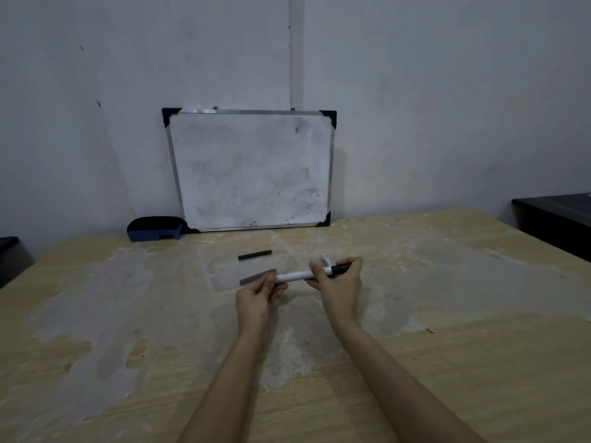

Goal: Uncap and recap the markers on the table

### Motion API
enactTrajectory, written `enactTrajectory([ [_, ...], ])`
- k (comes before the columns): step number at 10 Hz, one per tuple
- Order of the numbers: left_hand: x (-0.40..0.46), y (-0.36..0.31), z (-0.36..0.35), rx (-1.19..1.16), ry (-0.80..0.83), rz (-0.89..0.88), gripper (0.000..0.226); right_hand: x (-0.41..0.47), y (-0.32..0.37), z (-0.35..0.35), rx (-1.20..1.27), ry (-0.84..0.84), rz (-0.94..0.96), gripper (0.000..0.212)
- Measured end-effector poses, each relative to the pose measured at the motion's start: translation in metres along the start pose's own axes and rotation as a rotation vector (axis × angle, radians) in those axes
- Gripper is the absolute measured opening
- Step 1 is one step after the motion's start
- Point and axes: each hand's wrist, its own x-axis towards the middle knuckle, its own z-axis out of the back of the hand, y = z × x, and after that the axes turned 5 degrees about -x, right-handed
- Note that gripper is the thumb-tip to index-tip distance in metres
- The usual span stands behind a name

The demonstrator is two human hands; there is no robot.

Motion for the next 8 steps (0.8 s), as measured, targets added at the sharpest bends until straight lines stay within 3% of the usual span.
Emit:
enactTrajectory([
  [1, 0.000, -0.001, -0.002, 0.008, 0.002, 0.006, 0.025, 0.005, 0.007, 0.005, -0.019, 0.051, 0.010, 0.037],
  [2, -0.002, -0.001, -0.012, -0.028, 0.021, 0.051, 0.025, 0.018, 0.021, 0.010, -0.163, 0.059, 0.129, 0.035],
  [3, -0.004, 0.000, -0.019, -0.122, -0.033, 0.099, 0.022, 0.021, 0.021, 0.016, -0.357, -0.050, 0.347, 0.032],
  [5, -0.005, 0.001, -0.018, -0.131, -0.036, 0.109, 0.025, 0.010, -0.014, 0.009, -0.816, 0.235, 0.493, 0.009],
  [6, -0.008, 0.000, -0.018, -0.005, -0.020, 0.071, 0.025, 0.004, -0.012, 0.001, -1.168, 0.446, 0.459, 0.024],
  [7, -0.007, 0.000, -0.017, 0.148, 0.015, -0.011, 0.026, 0.002, -0.018, 0.000, -1.532, 0.485, 0.533, 0.030],
  [8, -0.016, -0.004, -0.017, 0.308, -0.030, -0.178, 0.021, -0.001, -0.019, 0.001, -1.603, 0.631, 0.458, 0.082],
])
